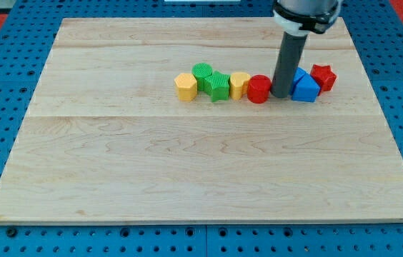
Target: Separate the yellow heart from green star
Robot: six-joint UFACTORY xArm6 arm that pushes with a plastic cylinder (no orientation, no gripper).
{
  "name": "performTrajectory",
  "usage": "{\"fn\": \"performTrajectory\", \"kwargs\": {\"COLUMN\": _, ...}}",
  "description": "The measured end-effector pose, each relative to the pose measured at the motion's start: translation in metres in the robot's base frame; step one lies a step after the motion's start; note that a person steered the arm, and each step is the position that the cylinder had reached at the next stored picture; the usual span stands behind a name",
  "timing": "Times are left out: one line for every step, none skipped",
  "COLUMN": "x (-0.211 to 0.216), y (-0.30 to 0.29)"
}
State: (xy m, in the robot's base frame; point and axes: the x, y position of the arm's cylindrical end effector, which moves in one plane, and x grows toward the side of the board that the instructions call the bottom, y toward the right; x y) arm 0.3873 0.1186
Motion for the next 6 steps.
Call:
{"fn": "performTrajectory", "kwargs": {"x": 0.011, "y": -0.006}}
{"fn": "performTrajectory", "kwargs": {"x": 0.011, "y": -0.006}}
{"fn": "performTrajectory", "kwargs": {"x": 0.025, "y": -0.006}}
{"fn": "performTrajectory", "kwargs": {"x": 0.031, "y": -0.051}}
{"fn": "performTrajectory", "kwargs": {"x": 0.031, "y": -0.107}}
{"fn": "performTrajectory", "kwargs": {"x": 0.024, "y": -0.096}}
